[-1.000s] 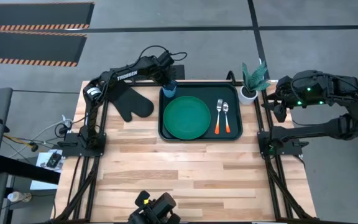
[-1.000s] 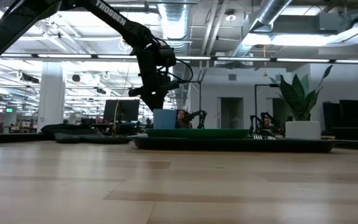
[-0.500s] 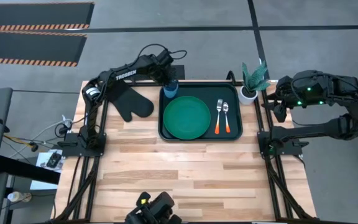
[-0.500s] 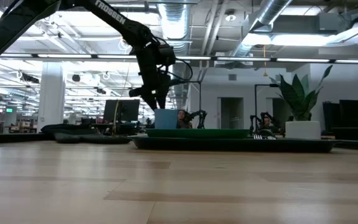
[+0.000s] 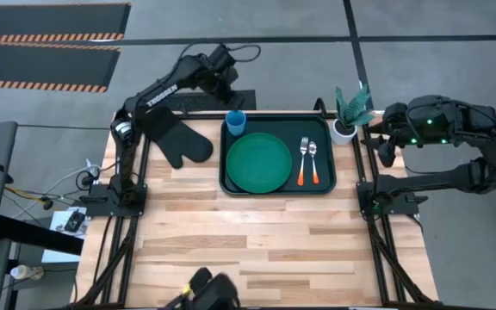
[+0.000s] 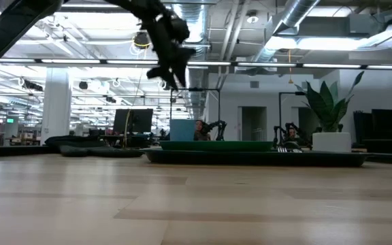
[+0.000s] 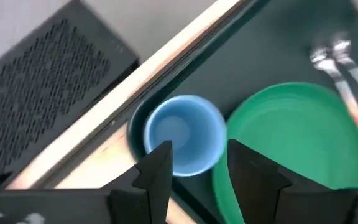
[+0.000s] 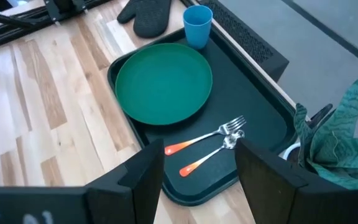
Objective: Pick and place plate/cup/fork/spoon on tray
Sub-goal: Return to Home Position
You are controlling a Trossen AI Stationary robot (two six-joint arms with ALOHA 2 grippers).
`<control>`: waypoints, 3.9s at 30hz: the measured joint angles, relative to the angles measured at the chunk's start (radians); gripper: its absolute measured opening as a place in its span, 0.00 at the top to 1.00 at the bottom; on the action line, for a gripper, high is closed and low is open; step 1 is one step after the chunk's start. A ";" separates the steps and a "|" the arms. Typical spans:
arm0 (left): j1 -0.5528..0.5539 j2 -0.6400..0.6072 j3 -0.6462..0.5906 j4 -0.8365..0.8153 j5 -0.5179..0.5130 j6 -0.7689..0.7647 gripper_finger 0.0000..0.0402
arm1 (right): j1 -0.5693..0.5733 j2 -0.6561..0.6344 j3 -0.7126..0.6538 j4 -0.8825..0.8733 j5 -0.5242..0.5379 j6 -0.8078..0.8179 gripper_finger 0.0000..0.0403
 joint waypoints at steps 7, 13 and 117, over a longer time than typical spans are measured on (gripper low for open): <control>-0.101 -0.211 0.085 0.151 0.066 0.096 0.66 | 0.009 -0.013 -0.006 0.224 -0.154 -0.161 0.45; -0.236 -0.487 -0.037 0.305 -0.149 0.222 0.66 | -0.025 -0.100 -0.016 0.471 -0.324 -0.392 0.45; -0.619 -1.786 -2.072 1.200 -0.376 -0.274 0.66 | -0.022 -0.836 -1.572 1.480 -0.286 0.002 0.45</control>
